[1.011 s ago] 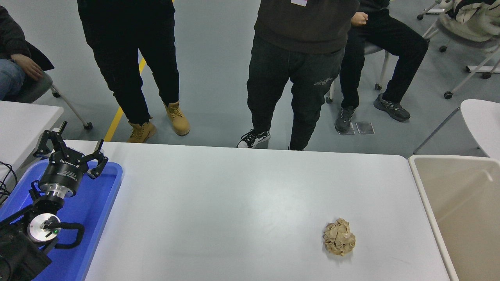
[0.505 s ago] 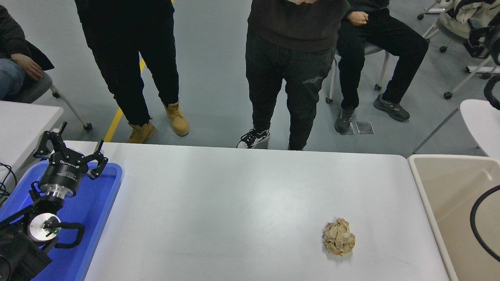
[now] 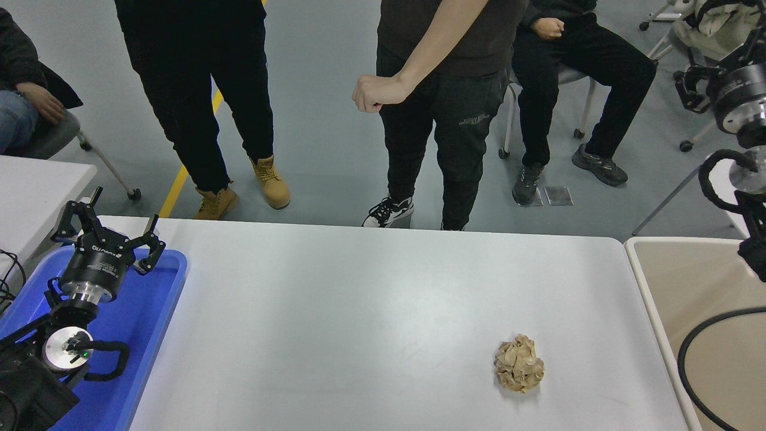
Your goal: Clean the table surface
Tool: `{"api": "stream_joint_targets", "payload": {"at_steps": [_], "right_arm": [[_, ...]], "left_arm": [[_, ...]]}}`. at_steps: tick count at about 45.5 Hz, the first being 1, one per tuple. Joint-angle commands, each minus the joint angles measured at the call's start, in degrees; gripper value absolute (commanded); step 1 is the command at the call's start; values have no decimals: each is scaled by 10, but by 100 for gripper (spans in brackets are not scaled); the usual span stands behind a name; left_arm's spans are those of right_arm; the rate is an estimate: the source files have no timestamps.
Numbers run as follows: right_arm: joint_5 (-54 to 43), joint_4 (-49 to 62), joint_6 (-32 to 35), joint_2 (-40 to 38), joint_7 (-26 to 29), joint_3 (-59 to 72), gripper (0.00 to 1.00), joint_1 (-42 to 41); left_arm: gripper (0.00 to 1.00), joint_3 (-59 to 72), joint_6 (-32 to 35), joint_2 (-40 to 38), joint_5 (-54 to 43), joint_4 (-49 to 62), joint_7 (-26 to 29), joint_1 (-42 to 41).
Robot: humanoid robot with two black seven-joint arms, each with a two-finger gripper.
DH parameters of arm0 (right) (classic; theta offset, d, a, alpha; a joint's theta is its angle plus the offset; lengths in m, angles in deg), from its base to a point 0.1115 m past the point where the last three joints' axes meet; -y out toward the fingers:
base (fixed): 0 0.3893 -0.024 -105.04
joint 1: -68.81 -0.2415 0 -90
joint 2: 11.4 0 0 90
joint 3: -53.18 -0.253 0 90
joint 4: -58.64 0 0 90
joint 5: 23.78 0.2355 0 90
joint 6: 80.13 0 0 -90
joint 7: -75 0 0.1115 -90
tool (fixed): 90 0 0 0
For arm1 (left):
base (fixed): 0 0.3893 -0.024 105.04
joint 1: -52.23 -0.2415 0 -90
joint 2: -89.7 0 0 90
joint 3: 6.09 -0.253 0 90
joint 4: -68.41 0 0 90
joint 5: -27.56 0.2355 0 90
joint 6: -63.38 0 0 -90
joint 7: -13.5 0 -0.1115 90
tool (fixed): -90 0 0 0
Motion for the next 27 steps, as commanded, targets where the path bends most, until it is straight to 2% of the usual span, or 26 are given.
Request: {"api": "stream_joint_targets", "payload": {"at_steps": [1, 7, 15, 23, 27], "right_arm": [[-4, -21, 0, 29, -12, -34, 98, 51], [-6, -16, 0, 30, -35, -29, 98, 74], [-9, 6, 0, 30, -38, 8, 98, 92], [-17, 24, 2, 30, -30, 80, 98, 99], [-17, 23, 4, 30, -4, 84, 98, 105]], "left_arm": [[100, 0, 0, 0, 0, 0, 0, 0], [100, 0, 0, 0, 0, 0, 0, 0], [100, 0, 0, 0, 0, 0, 0, 0], [100, -1, 0, 0, 0, 0, 0, 0], [100, -1, 0, 0, 0, 0, 0, 0]]}}
